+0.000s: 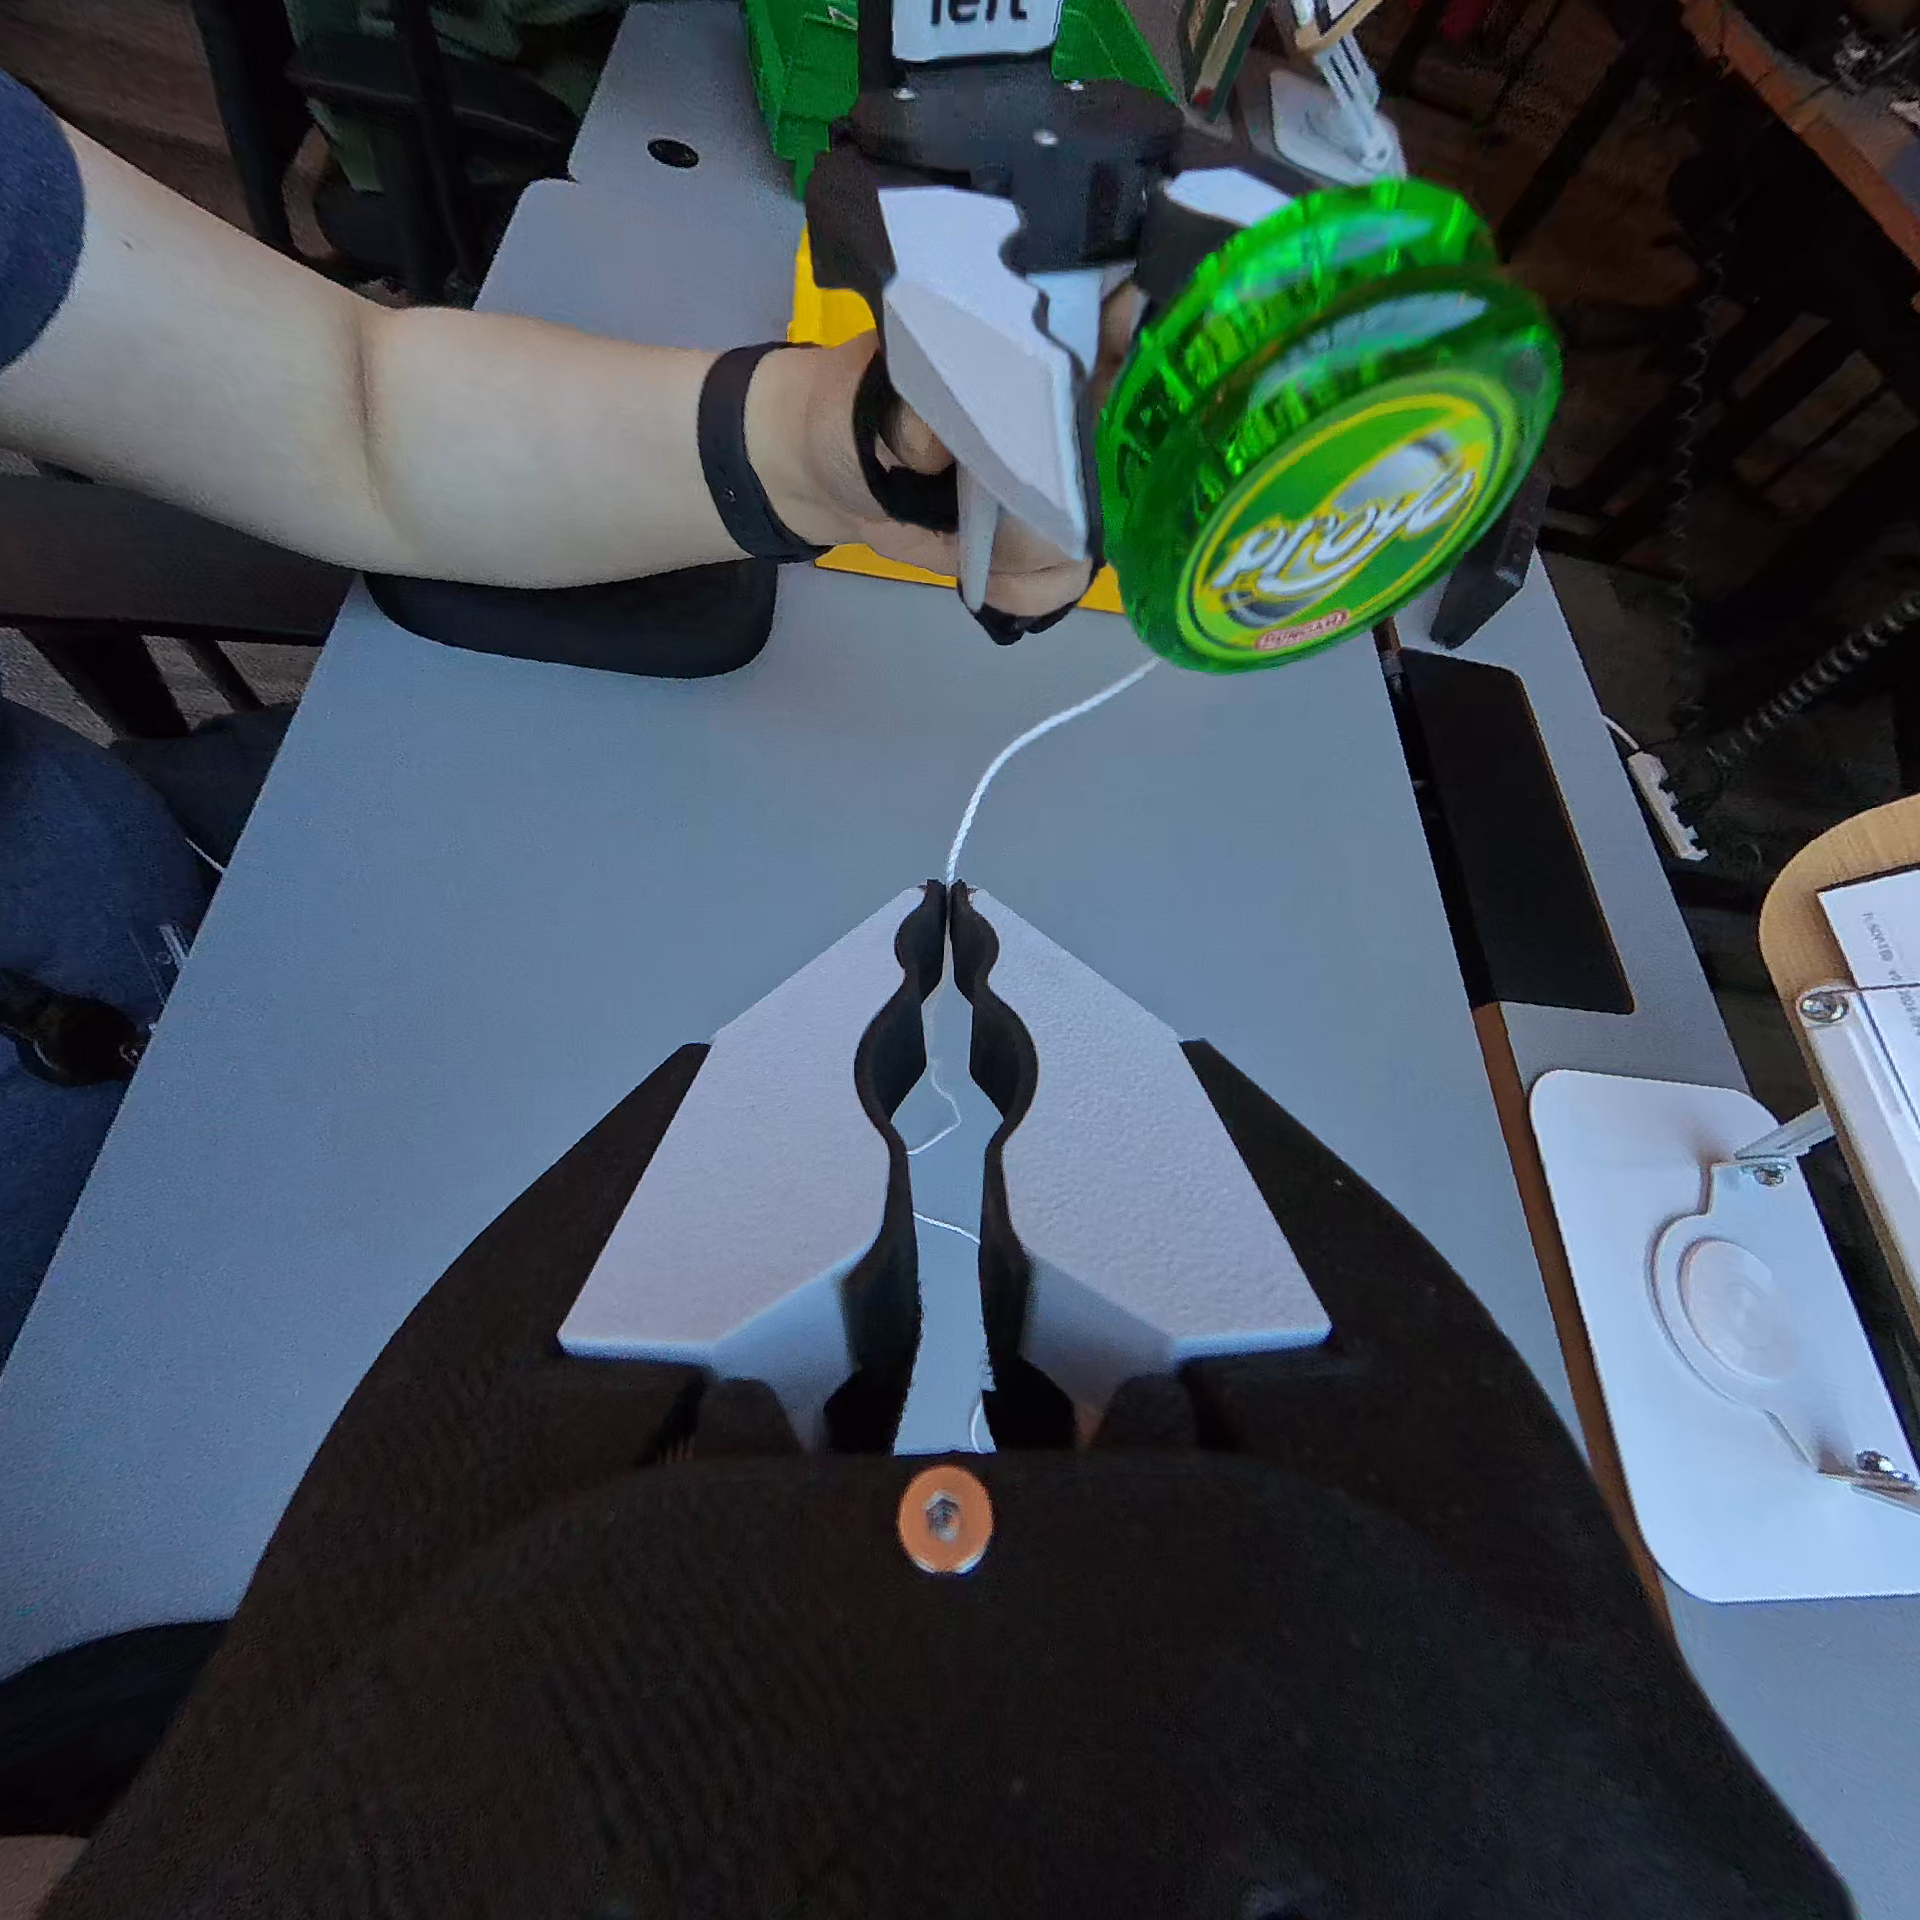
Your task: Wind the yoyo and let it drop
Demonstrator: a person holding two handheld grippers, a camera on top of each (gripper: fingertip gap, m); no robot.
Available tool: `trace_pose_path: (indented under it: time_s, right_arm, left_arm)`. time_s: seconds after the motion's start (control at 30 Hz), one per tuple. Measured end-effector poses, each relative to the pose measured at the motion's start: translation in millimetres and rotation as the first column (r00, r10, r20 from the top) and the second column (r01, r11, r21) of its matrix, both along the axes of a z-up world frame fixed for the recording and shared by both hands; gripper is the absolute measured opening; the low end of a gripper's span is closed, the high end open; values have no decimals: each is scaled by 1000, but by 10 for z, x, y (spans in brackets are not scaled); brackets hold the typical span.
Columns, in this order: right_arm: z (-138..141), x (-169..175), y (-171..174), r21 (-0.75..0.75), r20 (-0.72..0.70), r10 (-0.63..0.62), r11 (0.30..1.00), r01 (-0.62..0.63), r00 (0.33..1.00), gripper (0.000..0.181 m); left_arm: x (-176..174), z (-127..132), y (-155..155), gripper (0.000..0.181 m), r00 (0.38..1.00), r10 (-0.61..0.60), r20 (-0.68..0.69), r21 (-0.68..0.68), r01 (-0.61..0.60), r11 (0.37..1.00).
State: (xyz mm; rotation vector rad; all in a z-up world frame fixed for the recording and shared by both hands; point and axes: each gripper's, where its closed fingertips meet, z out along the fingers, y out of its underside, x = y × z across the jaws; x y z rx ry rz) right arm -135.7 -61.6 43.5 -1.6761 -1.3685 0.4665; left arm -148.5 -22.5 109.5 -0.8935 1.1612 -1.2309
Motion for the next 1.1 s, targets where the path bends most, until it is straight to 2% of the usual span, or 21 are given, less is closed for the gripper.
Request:
trace_pose_path:
  time_s: [0.03, 0.37, 0.57, 0.83, 1.1]
  right_arm:
    - [28, 10, -8, 18, 6, -8, 1000, 8, 1000, 0]
    - [355, 230, -87, 182, 30, -124, 976, 117, 992, 0]
    - [437, 241, -144, 205, 9, -113, 973, 109, 994, 0]
    - [609, 246, -92, 246, -84, -123, 959, 140, 989, 0]
    - [701, 407, 145, 241, -181, -228, 933, 268, 957, 0]
  left_arm:
    - [18, -36, 10, 58, 1000, 10, -21, 12, -10, 1000]
    - [205, -318, -63, 58, 990, -3, -139, 45, 10, 999]
    - [292, -442, -132, 58, 981, -28, -193, 40, 37, 999]
    - [341, -475, -262, 58, 975, -86, -204, 20, 92, 996]
    - [327, -428, -392, 58, 971, -167, -172, -13, 167, 986]
